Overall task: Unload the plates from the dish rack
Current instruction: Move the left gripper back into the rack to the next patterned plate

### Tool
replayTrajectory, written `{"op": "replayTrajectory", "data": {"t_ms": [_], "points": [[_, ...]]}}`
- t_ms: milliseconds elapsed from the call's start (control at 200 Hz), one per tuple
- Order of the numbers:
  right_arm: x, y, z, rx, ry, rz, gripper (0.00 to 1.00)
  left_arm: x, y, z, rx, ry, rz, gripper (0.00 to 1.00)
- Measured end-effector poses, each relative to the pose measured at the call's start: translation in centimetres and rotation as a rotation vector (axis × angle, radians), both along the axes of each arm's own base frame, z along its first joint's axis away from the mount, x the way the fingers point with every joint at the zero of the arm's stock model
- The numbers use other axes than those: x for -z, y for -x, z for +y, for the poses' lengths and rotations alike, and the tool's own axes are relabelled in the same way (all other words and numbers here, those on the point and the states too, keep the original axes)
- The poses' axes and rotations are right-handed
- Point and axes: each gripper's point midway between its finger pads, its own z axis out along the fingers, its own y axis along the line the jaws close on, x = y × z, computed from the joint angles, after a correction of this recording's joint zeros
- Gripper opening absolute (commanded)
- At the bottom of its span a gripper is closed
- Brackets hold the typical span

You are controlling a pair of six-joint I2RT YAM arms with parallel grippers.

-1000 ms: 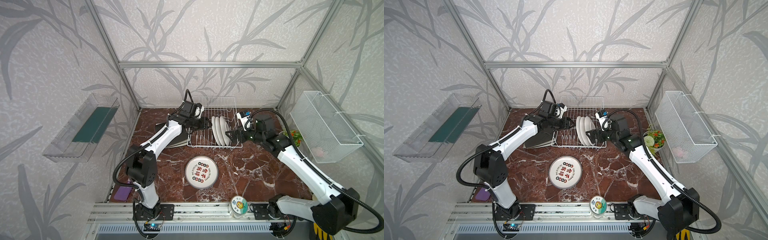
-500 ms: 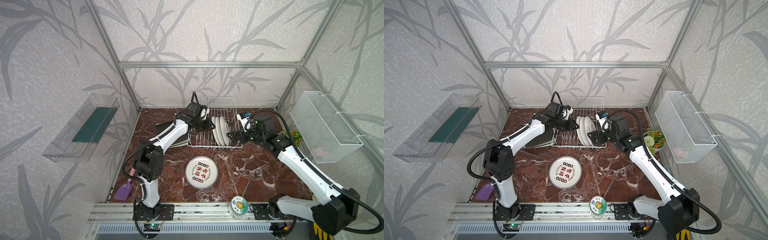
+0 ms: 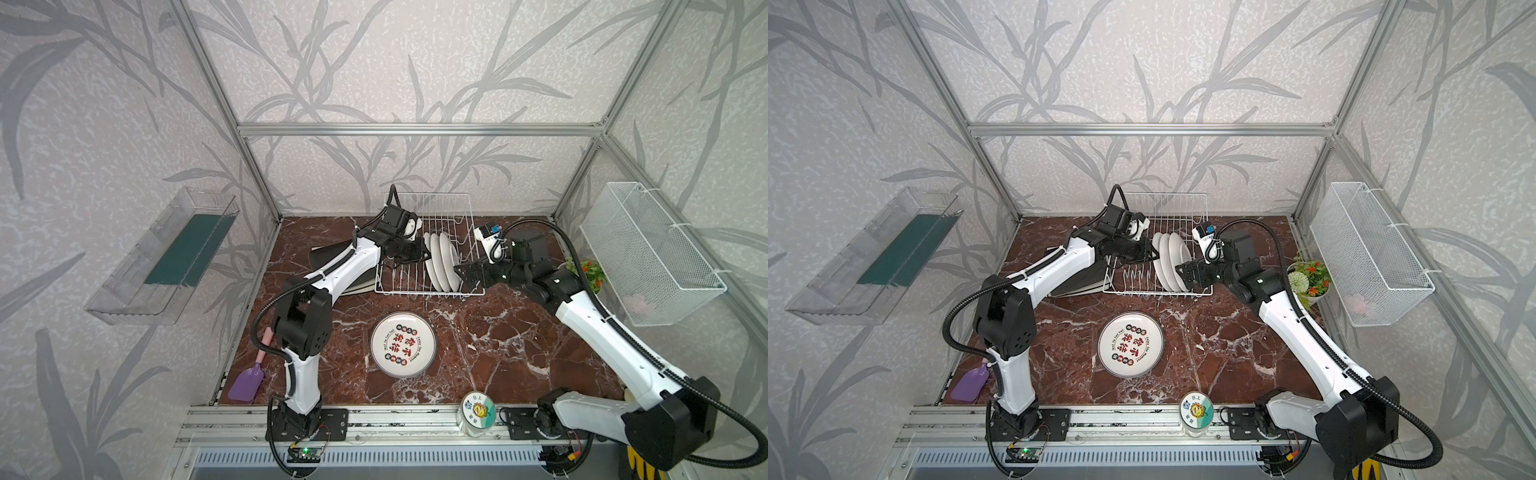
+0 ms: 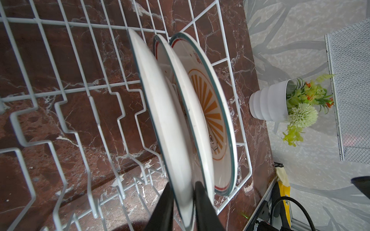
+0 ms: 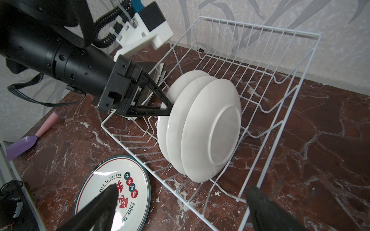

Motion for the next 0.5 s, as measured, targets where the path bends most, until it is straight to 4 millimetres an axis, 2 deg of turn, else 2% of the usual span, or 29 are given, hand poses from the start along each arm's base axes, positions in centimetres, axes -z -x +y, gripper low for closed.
{"op": "replayTrajectory", "data": {"t_ms": [360, 500], "points": [[-0.2, 0.0, 0.0, -0.001, 0.001, -0.005, 0.99, -0.7, 0.6, -1.4, 0.015, 0.048, 0.014, 0.0], [-0.3, -0.1, -0.1, 0.0, -0.001, -0.007, 0.99, -0.8, 0.5, -1.4, 0.01, 0.056, 0.018, 0.0]]}}
